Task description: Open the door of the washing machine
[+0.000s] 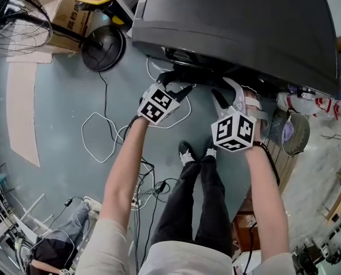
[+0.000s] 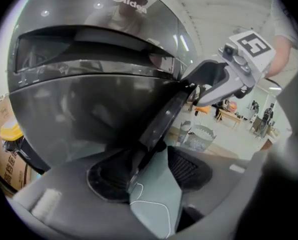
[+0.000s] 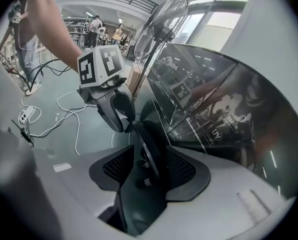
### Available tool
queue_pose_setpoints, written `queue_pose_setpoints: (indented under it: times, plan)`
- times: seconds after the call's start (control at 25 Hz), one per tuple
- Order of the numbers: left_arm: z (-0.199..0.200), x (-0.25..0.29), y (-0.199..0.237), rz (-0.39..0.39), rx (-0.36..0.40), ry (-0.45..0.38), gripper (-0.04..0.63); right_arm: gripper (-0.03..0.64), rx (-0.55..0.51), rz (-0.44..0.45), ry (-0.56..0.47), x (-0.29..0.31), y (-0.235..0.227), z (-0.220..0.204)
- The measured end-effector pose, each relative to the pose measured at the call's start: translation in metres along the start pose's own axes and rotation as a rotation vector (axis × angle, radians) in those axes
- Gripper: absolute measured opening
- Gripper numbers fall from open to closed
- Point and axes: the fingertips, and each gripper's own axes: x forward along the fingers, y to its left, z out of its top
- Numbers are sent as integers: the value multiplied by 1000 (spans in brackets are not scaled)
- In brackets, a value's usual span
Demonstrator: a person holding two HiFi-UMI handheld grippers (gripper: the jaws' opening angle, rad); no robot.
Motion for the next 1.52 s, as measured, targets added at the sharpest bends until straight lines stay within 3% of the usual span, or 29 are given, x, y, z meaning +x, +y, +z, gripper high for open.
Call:
queue_pose_setpoints:
  times: [0.2, 0.48, 0.76, 1.24, 1.52]
  plan:
    - [3, 13, -6, -46, 65, 16, 247, 170, -5, 15, 31, 1, -7, 0]
    - [2, 18, -10, -27, 72, -3, 256, 169, 4, -4, 23, -1, -8, -3]
    - [-7, 14, -9, -4, 47, 12, 265, 169, 25, 23, 28, 0, 1, 1]
    - [-35, -10, -55, 32, -65, -32, 260, 169, -55, 97, 6, -26, 39, -4]
    - [-43, -14, -68, 71, -84, -55, 261, 169, -102, 98, -9, -37, 48, -6]
